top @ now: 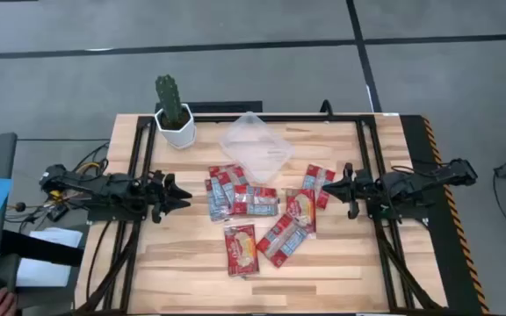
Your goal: Sort popcorn bags into baskets
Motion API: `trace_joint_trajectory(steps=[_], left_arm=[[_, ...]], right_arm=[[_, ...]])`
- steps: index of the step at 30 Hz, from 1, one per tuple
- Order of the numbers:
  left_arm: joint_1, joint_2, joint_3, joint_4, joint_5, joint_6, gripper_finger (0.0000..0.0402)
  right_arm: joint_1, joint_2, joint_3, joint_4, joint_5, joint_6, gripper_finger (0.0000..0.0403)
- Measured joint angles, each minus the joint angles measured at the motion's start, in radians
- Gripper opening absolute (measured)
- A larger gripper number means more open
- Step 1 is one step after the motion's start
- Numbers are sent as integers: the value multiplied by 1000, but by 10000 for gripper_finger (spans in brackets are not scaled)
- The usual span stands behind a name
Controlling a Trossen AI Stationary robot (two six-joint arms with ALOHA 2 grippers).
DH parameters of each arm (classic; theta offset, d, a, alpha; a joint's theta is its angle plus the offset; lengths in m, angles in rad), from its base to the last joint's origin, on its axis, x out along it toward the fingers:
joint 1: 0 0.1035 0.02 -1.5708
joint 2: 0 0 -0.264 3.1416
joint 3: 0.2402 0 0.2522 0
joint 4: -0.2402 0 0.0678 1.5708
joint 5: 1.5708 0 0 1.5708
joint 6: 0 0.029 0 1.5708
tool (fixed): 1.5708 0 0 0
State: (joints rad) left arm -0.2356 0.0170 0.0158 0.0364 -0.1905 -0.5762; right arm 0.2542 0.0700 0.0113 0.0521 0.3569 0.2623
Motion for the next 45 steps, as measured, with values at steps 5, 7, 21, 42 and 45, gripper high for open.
trace_joint_trajectory(steps=[5, 7, 21, 42, 45], left_arm=[[0, 0, 0, 0, 0, 0, 183], [0, 0, 0, 0, 0, 0, 183], [0, 0, 0, 0, 0, 0, 183], [0, 0, 0, 2, -17, 2, 183], [0, 0, 0, 10, -81, 25, 183]], right_arm=[[0, 0, 0, 0, 0, 0, 47], [0, 0, 0, 0, 0, 0, 47], [0, 0, 0, 0, 0, 0, 47], [0, 0, 0, 0, 0, 0, 47], [0, 0, 0, 0, 0, 0, 47]])
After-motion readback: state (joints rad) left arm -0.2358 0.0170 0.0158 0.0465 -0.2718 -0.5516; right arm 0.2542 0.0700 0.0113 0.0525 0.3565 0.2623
